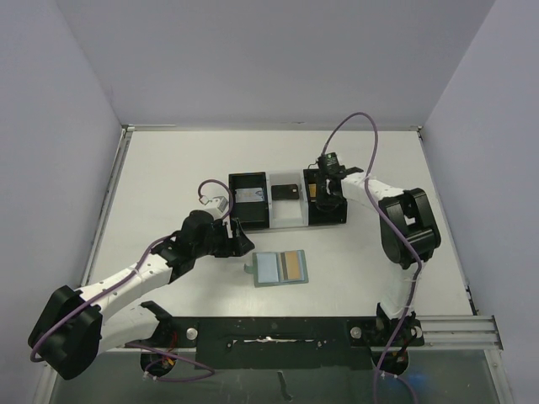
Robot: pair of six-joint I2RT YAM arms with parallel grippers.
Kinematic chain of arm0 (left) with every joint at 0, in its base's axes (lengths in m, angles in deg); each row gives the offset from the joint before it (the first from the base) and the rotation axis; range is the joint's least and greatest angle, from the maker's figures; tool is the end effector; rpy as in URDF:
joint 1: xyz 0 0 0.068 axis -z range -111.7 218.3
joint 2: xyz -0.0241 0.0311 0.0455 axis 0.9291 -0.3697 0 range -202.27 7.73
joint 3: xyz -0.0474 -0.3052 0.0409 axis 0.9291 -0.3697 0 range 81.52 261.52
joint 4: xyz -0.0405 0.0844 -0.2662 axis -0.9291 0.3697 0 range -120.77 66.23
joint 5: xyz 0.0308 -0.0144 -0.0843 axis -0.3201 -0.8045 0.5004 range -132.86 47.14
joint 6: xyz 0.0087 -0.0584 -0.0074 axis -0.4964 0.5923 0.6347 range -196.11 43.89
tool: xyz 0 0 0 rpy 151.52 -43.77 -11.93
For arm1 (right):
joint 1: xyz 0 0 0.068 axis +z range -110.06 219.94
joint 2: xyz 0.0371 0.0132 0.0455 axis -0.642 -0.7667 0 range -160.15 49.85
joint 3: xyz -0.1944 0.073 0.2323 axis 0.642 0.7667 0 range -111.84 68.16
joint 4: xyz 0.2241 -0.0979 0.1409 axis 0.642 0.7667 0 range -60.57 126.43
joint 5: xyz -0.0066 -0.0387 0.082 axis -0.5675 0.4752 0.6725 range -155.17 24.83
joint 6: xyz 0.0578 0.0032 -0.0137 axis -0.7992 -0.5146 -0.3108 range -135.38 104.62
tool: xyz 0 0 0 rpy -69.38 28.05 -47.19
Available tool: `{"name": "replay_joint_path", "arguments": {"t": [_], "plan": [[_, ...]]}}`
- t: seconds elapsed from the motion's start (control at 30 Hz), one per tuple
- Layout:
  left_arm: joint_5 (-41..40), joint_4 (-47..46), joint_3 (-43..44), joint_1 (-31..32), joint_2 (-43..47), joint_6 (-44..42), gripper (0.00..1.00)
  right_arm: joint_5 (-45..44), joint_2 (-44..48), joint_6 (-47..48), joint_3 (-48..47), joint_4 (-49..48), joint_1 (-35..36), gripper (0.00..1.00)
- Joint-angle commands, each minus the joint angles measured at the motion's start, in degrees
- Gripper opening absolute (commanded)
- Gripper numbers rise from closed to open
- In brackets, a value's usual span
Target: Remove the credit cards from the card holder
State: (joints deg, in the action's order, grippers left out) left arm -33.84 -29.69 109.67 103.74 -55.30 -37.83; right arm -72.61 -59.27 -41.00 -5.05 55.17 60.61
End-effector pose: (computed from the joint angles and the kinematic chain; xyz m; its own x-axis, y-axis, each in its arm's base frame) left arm 0.1836 -0.1391 0.2121 -0.7944 -0.1857 -0.5784 0.2343 0.7849 -0.5737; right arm 0.4012 0.1454 0.1895 -0.8689 0.1305 -0.4775 0.0924 0.9904 0.1026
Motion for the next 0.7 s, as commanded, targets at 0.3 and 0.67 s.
{"name": "replay_joint_path", "arguments": {"t": [0.3, 0.67], "plan": [[0.7, -2.5, 2.4, -0.6, 0.7, -0.7, 0.70, -5.7, -1.6, -2.7, -0.1, -10.3, 0.1, 0.21], [0.8, -2.3, 1.9, -0.7, 1.1, -0.5, 0.70, -9.6, -2.4, -1.1, -0.6, -9.5, 1.0, 0.28]]}}
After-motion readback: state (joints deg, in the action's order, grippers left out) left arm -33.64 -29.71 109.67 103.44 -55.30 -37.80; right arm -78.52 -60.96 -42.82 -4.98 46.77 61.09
